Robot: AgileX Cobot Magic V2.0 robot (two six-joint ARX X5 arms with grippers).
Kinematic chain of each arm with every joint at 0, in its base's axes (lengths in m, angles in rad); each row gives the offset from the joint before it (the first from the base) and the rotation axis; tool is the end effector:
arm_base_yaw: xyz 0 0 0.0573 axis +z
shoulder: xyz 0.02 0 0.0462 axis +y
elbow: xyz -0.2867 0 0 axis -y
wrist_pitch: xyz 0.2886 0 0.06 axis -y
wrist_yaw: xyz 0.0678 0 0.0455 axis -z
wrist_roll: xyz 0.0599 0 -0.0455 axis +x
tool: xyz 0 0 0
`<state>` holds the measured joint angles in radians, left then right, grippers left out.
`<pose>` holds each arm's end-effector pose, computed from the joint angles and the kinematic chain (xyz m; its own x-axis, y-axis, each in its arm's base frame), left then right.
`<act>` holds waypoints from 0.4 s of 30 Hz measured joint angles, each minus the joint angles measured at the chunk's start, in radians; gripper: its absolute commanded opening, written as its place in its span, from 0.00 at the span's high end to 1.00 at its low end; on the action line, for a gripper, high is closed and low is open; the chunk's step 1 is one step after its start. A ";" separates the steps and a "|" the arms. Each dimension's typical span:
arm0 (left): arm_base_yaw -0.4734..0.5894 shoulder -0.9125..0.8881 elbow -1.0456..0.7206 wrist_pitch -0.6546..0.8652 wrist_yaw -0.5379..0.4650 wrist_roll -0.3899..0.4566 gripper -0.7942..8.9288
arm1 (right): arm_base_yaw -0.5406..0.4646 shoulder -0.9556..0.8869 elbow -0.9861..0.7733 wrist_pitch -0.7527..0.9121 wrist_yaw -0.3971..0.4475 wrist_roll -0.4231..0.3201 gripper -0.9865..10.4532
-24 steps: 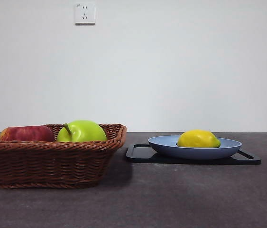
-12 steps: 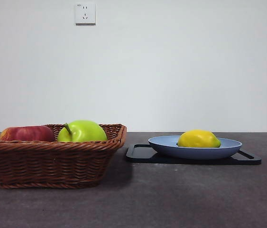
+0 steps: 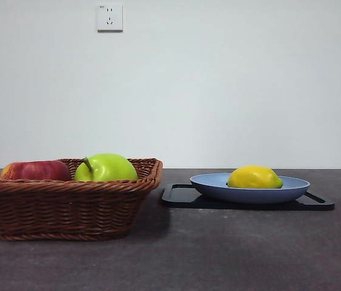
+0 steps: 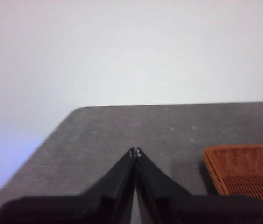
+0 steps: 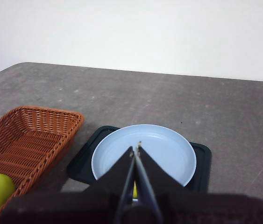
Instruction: Take the lemon from the basket,put the lemon in the plate,hand out the plate
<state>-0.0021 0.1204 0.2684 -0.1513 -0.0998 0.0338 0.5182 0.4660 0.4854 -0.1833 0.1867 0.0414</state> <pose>0.1394 0.0057 0.2394 0.9952 0.0975 -0.0033 -0.0974 0.9947 0.0341 0.1586 0.0776 0.2772 0.9341 0.3189 -0.1603 -0.3215 0.9469 0.0106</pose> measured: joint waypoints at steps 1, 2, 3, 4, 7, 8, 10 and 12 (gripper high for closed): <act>0.011 -0.006 -0.025 0.018 0.020 0.000 0.91 | 0.000 0.000 0.000 0.000 0.000 0.000 0.91; 0.021 -0.013 -0.056 0.032 0.037 -0.001 0.91 | 0.000 0.000 0.000 0.000 0.000 0.000 0.91; 0.027 -0.017 -0.081 0.040 0.042 -0.003 0.91 | 0.000 0.000 0.000 0.000 0.000 0.000 0.91; 0.033 -0.023 -0.109 0.049 0.044 -0.011 0.91 | 0.000 0.000 0.000 0.001 0.000 0.000 0.91; 0.048 -0.048 -0.187 0.049 0.044 -0.047 0.91 | 0.000 0.000 0.000 0.003 0.000 0.000 0.91; 0.052 -0.058 -0.207 0.048 0.044 -0.058 0.91 | 0.000 0.000 0.000 0.005 0.000 0.000 0.91; 0.059 -0.083 -0.247 0.048 0.044 -0.082 0.91 | 0.000 0.000 0.000 0.005 0.000 0.000 0.91; 0.060 -0.098 -0.251 0.020 0.044 -0.104 0.91 | 0.000 0.000 0.000 0.005 0.000 0.000 0.91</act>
<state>0.0578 0.0227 0.0170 -0.1310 -0.0559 -0.0704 0.5182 0.4660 0.4854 -0.1780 0.1867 0.0414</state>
